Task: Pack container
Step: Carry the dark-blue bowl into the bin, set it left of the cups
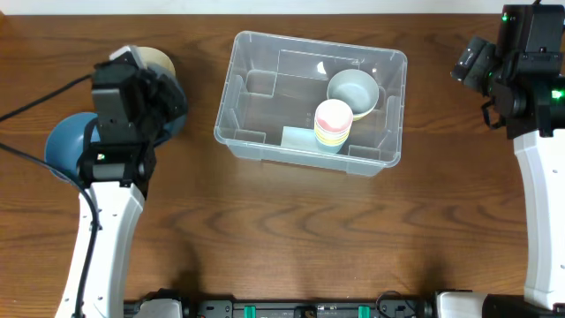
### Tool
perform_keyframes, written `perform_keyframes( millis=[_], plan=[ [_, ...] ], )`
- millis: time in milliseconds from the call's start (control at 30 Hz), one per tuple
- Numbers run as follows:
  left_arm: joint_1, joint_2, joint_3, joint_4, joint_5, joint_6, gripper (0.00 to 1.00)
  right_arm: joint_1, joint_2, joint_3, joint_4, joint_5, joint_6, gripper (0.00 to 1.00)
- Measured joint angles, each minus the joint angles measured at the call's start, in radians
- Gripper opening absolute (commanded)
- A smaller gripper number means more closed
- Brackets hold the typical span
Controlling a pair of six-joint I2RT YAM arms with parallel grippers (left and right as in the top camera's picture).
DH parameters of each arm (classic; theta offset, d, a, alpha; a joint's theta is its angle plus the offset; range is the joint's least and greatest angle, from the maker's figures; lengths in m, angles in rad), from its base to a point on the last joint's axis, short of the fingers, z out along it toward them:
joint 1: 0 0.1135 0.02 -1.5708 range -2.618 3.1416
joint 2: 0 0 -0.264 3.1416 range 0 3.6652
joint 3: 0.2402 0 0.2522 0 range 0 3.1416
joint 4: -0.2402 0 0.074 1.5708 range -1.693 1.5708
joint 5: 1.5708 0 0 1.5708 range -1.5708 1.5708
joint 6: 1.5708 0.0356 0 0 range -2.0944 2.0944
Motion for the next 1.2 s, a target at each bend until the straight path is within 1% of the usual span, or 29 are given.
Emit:
perform_keyframes(
  millis=[133,267,400,567,700,800,1067,1200],
  plan=[
    [-0.055,-0.006,0.0,0.119,0.114,0.103,0.06,0.0,0.0,0.0,-0.001,0.0,0.0,0.99],
    [-0.161,-0.006,0.0,0.174,0.17,0.213,0.06,0.0,0.0,0.0,0.0,0.0,0.0,0.99],
    [-0.269,-0.005,0.0,0.191,0.171,0.3,0.06,0.0,0.0,0.0,0.0,0.0,0.0,0.99],
    [-0.386,0.003,0.0,0.2,0.097,0.389,0.06,0.0,0.0,0.0,0.0,0.0,0.0,0.99],
    [-0.453,0.028,0.0,0.204,0.047,0.437,0.05,0.0,0.0,0.0,0.0,0.0,0.0,0.99],
    [-0.484,0.08,0.0,0.205,0.02,0.465,0.06,0.0,0.0,0.0,0.0,0.0,0.0,0.99],
    [-0.505,0.269,0.0,0.247,-0.008,0.509,0.06,0.0,0.0,0.0,0.0,0.0,0.0,0.99],
    [-0.507,0.329,0.0,0.274,-0.011,0.513,0.06,0.0,0.0,0.0,0.0,0.0,0.0,0.99]
  ],
)
